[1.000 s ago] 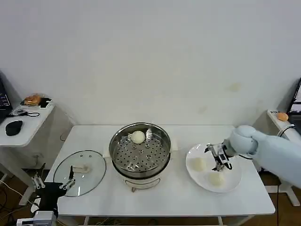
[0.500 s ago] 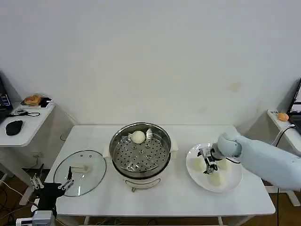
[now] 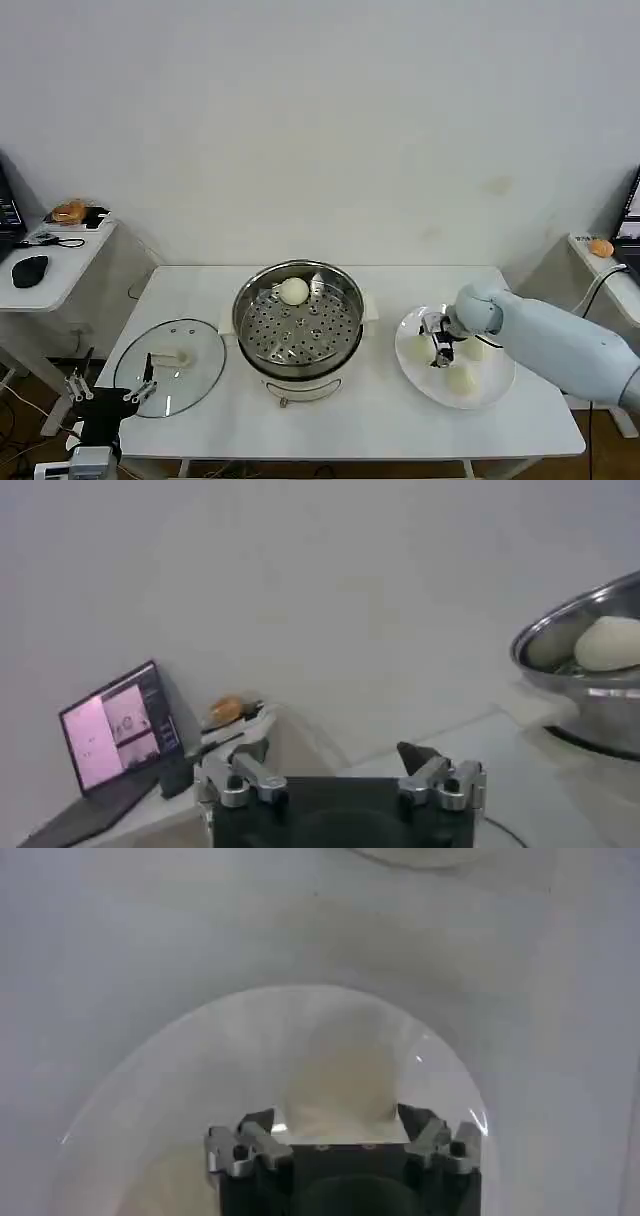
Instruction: Take steamed baozi put them in steamer then cover it.
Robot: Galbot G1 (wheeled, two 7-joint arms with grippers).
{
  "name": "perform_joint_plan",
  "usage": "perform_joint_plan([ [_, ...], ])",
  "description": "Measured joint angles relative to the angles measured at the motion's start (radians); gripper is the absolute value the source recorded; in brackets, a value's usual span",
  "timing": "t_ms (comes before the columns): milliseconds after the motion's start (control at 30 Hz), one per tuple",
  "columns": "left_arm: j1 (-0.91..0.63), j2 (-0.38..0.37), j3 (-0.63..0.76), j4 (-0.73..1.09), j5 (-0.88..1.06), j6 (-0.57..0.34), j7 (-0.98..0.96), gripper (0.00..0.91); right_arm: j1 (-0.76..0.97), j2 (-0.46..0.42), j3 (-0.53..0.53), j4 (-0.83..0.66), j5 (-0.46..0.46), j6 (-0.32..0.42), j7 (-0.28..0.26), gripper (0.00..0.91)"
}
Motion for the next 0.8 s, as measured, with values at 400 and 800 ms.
perform_joint_plan([
  [400, 0.006, -0.003, -0.001, -0.008, 0.001, 0.0, -0.001, 0.907, 0.022, -0.012, 0.003, 0.013, -0.002, -0.002, -0.029, 0.625],
  [800, 0.009, 0.0, 0.0, -0.016, 0.0, -0.001, -0.001, 0.907, 0.122, -0.057, 0.01, 0.071, 0.044, -0.012, -0.042, 0.635],
])
